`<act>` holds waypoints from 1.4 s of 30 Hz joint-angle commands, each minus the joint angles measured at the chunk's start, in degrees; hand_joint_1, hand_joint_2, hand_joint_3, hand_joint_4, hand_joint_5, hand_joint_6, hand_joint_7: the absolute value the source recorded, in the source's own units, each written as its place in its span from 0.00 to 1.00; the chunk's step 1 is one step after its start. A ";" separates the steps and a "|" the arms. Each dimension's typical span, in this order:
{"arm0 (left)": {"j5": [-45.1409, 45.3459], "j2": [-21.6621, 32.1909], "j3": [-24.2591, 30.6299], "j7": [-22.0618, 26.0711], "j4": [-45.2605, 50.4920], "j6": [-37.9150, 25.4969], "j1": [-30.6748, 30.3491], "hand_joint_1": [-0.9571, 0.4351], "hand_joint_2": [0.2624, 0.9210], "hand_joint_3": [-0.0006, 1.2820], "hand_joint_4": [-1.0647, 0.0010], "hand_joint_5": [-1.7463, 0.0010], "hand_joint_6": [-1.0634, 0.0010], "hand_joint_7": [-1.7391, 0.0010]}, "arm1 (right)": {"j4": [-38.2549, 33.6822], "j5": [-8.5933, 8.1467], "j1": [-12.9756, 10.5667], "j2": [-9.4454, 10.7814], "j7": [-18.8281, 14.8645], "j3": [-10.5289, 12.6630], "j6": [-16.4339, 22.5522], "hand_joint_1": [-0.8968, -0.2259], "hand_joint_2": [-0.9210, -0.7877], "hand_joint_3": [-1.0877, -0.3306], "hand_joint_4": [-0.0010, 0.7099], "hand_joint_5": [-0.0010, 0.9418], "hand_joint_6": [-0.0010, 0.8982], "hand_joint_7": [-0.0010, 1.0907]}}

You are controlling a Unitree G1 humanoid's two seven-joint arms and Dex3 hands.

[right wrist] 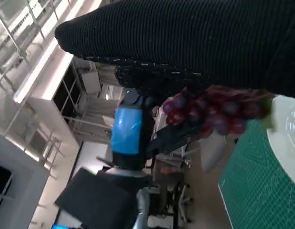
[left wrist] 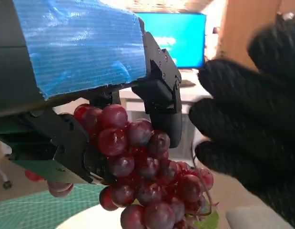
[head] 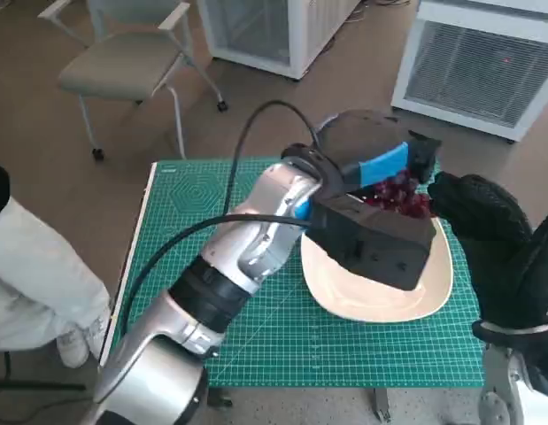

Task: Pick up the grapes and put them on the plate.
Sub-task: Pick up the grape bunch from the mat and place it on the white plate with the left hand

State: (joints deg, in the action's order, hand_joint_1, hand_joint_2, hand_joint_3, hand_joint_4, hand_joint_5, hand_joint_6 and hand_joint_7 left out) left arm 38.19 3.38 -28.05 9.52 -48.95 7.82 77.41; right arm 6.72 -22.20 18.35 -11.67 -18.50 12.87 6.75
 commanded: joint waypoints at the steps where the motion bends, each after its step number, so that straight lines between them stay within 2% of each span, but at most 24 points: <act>1: 0.34 -0.65 -0.41 -1.68 -3.59 1.16 3.05 0.69 0.83 0.28 0.57 0.16 0.35 0.37 | 0.04 0.73 -1.55 0.34 0.95 0.03 -0.09 0.85 0.00 0.65 0.55 0.93 0.30 0.94; 4: 0.13 -1.02 -0.49 -1.78 -4.81 1.52 3.40 0.69 0.68 0.40 0.52 0.12 0.35 0.40 | 0.07 0.89 -1.65 0.44 1.26 0.01 0.06 0.85 0.00 0.65 0.56 0.93 0.30 0.93; 9: 0.12 -1.53 -0.73 -1.98 -6.37 1.91 3.66 0.69 0.63 0.44 0.48 0.11 0.36 0.41 | 0.10 1.16 -1.81 0.69 1.75 -0.05 0.26 0.85 0.00 0.65 0.56 0.92 0.30 0.93; 11: 0.05 -1.82 -0.79 -1.88 -7.21 1.99 3.69 0.69 0.69 0.38 0.46 0.14 0.37 0.41 | 0.04 1.26 -1.81 0.86 1.92 -0.07 0.30 0.85 0.00 0.65 0.56 0.92 0.30 0.93; 14: -0.27 -2.22 -0.79 -0.88 -8.42 1.79 3.77 0.69 0.83 0.24 0.43 0.19 0.39 0.40 | 0.06 1.41 -1.81 1.05 2.08 -0.15 0.34 0.85 0.00 0.65 0.56 0.91 0.30 0.93; 17: -1.02 -2.70 -0.63 1.86 -9.73 0.79 4.09 0.69 0.94 0.17 0.47 0.19 0.44 0.37 | 0.09 1.57 -1.76 1.20 2.23 -0.23 0.36 0.85 0.00 0.65 0.57 0.91 0.30 0.93; 18: -1.36 -2.84 -0.50 3.03 -10.06 0.34 4.22 0.69 0.95 0.16 0.50 0.22 0.47 0.36 | 0.08 1.59 -1.75 1.24 2.27 -0.26 0.37 0.85 0.00 0.65 0.57 0.91 0.30 0.93; 19: -1.70 -2.94 -0.37 4.14 -10.34 -0.05 4.32 0.68 0.95 0.16 0.53 0.29 0.51 0.38 | 0.06 1.59 -1.74 1.26 2.27 -0.28 0.39 0.85 0.00 0.65 0.57 0.91 0.30 0.93; 20: -2.03 -3.00 -0.24 5.22 -10.57 -0.42 4.39 0.67 0.94 0.14 0.57 0.41 0.55 0.46 | 0.03 1.58 -1.73 1.27 2.24 -0.30 0.43 0.85 0.00 0.65 0.57 0.91 0.30 0.93; 22: -2.54 -3.00 -0.02 6.77 -11.02 -0.66 4.35 0.63 0.90 0.09 0.66 0.68 0.61 0.69 | -0.04 1.52 -1.74 1.26 2.13 -0.32 0.52 0.85 0.00 0.65 0.57 0.91 0.30 0.93; 23: -2.76 -2.96 0.08 7.19 -11.21 -0.59 4.23 0.60 0.89 0.06 0.71 0.79 0.64 0.77 | -0.07 1.47 -1.75 1.25 2.08 -0.32 0.56 0.85 0.00 0.65 0.57 0.90 0.30 0.93; 24: -2.96 -2.90 0.17 7.42 -11.38 -0.43 4.08 0.58 0.88 0.05 0.76 0.85 0.65 0.83 | -0.09 1.41 -1.76 1.23 2.02 -0.33 0.58 0.85 0.00 0.65 0.57 0.90 0.30 0.93; 26: -3.25 -2.81 0.26 7.18 -11.64 -0.05 3.62 0.53 0.86 0.02 0.82 0.93 0.68 0.90 | -0.18 1.29 -1.77 1.20 1.92 -0.33 0.62 0.85 0.00 0.65 0.58 0.90 0.30 0.93; 31: -2.98 -2.45 -0.07 3.98 -11.63 1.37 1.88 0.40 0.86 0.01 0.89 0.99 0.70 0.96 | -0.34 1.14 -1.79 1.16 1.72 -0.37 0.66 0.85 0.00 0.65 0.58 0.90 0.30 0.92; 34: -3.18 -2.28 0.11 2.27 -11.70 2.33 0.86 0.36 0.86 0.01 0.91 1.00 0.71 0.97 | -0.23 1.12 -1.84 1.16 1.66 -0.46 0.60 0.85 0.00 0.66 0.58 0.90 0.30 0.93; 37: -3.55 -2.06 0.44 0.96 -11.73 3.03 -0.03 0.36 0.86 0.00 0.92 1.00 0.73 0.98 | -0.12 1.05 -1.84 1.12 1.59 -0.54 0.49 0.85 0.00 0.66 0.58 0.91 0.30 0.93; 42: -4.49 -1.24 1.49 -1.26 -11.18 4.48 -1.70 0.44 0.85 0.00 0.93 1.00 0.73 0.99 | 0.08 0.73 -1.90 1.00 1.36 -0.65 0.20 0.85 0.00 0.66 0.58 0.91 0.30 0.93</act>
State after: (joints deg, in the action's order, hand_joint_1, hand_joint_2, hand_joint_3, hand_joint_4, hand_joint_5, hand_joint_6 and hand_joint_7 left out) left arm 34.82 1.37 -27.55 9.75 -60.23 11.50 77.26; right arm 7.00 -21.18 17.86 -10.70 -16.79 12.47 7.75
